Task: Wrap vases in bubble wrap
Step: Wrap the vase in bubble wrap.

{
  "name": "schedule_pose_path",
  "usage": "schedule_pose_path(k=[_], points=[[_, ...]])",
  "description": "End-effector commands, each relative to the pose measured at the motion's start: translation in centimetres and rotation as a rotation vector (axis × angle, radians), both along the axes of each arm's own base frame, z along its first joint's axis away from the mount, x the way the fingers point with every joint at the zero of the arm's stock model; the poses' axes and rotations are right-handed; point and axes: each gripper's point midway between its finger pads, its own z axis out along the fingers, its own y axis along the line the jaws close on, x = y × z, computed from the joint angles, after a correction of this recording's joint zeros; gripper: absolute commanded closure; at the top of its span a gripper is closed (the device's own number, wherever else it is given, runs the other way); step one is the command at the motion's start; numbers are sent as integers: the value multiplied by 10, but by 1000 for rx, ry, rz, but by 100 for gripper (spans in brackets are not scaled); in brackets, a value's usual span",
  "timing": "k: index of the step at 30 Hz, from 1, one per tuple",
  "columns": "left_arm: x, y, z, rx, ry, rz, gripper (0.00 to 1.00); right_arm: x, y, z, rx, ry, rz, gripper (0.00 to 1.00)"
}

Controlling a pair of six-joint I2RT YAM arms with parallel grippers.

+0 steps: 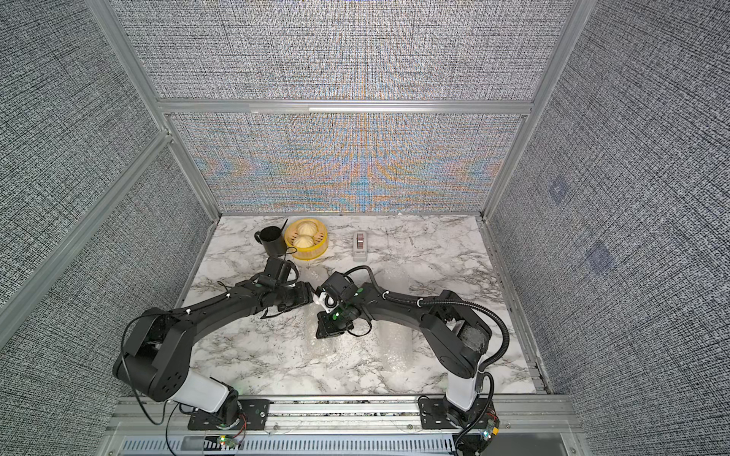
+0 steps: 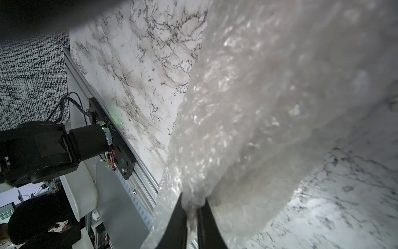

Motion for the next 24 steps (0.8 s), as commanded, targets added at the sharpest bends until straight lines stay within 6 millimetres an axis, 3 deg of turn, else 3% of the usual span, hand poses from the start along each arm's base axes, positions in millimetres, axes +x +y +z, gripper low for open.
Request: schedule_pose_path(k=[1,7,15,19,24], points=[[12,-1,-1,27,-14,-18,34,6,-12,-15,-77,-37,-28,87],[31,-14,-6,12,-19,-41,35,7,-10,-14,-68,-40,-26,88],[28,-7,-21,73,0,-44,47,11,-8,-7,-51,-79,-30,87],[27,-7,-23,90,-4,-59,53,18,-5,5,-31,-126,-26,74],[28,-6,-24,119,-10,-77,58,22,-3,26,-1,-176,-13,64]])
